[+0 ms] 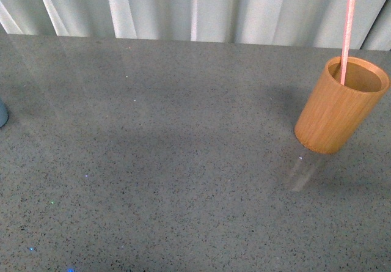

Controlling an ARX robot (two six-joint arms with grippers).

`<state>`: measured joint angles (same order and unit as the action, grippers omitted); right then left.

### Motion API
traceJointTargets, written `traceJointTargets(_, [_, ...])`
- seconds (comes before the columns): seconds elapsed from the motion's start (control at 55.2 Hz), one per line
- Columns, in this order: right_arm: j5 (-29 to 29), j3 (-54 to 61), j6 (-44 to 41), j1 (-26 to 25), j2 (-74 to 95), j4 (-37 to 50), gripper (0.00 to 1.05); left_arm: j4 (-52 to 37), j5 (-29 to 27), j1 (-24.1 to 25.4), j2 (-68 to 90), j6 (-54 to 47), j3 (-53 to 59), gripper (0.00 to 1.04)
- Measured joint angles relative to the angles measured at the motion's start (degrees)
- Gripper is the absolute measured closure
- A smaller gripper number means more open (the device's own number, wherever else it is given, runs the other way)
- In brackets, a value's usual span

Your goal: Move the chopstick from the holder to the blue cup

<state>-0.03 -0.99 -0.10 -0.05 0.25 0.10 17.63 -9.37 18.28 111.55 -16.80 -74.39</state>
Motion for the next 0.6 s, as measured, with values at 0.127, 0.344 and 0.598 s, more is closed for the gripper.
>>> traceJointTargets(0.127, [0.0,0.0,0.0,0.0,0.0,0.0,0.1,-0.2,-0.15,-0.46,0.59,0.24,0.2,0.07])
traceJointTargets(0.344, [0.0,0.0,0.0,0.0,0.0,0.0,0.1,-0.81,-0.76,-1.64,2.03,0.68,0.37,0.07])
traceJointTargets(0.598, [0.0,0.0,0.0,0.0,0.0,0.0,0.1,-0.5,-2.91,-3.67,4.66,1.05,0.33,0.07])
